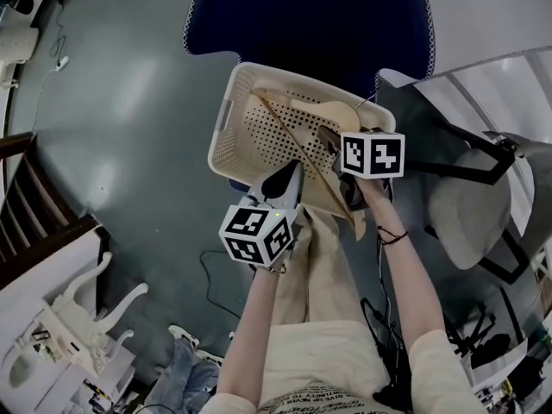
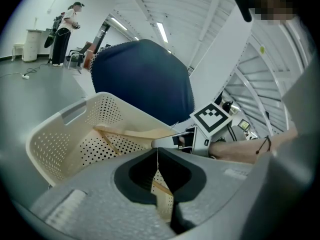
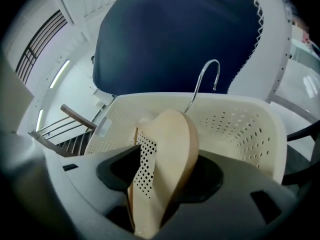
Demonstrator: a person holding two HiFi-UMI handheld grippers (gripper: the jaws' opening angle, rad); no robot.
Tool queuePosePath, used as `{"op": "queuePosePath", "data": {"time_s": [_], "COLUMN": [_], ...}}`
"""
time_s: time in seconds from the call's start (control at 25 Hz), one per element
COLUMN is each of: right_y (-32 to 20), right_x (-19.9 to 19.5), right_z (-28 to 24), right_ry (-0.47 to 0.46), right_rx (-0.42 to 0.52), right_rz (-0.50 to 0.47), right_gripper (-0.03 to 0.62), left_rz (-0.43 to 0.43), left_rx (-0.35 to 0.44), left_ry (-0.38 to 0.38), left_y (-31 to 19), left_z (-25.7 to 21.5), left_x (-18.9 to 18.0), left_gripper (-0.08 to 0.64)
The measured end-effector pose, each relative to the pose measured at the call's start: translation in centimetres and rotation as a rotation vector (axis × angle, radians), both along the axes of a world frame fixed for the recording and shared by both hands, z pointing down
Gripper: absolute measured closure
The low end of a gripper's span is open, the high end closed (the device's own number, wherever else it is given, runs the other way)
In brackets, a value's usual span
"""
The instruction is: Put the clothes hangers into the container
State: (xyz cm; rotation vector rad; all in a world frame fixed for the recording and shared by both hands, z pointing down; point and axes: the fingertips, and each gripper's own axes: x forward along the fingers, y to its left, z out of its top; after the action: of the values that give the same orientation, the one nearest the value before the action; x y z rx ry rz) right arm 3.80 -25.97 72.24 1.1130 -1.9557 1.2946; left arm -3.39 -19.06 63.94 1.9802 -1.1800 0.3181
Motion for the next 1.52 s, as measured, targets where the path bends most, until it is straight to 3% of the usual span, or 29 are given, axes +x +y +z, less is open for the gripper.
{"op": "queuePosePath", "data": {"time_s": [0.24,0.44,1.08,1.28,1.52], "right_y": [-0.6,-0.7,-0.6,-0.5,0.1], "right_x": [1.2,1.2,1.8,2.4,3.7], "right_z": [0.4,0.5,-1.0,-2.0,-2.7], "right_ry": [0.065,0.094,0.106,0.175,0.288], "right_rx": [0.008,0.021,0.09,0.11,0.155], "right_rz": [0.079,0.088,0.186,0.219,0.194], "right_gripper": [0.345,0.321,0.311,0.311,0.311], "left_rz": [-0.001,-0.002,0.009,0.014,0.025], "left_rx": [-0.003,-0.006,-0.007,0.0,0.016], "left_ry": [0.0,0.0,-0.005,-0.003,0.003], "left_y": [0.0,0.0,0.6,0.7,0.7], "left_z": [0.1,0.3,0.1,-0.5,-1.3], "left_x": [0.1,0.0,-0.4,-0.7,-0.7], "left_gripper": [0.537,0.537,0.537,0.537,0.537]}}
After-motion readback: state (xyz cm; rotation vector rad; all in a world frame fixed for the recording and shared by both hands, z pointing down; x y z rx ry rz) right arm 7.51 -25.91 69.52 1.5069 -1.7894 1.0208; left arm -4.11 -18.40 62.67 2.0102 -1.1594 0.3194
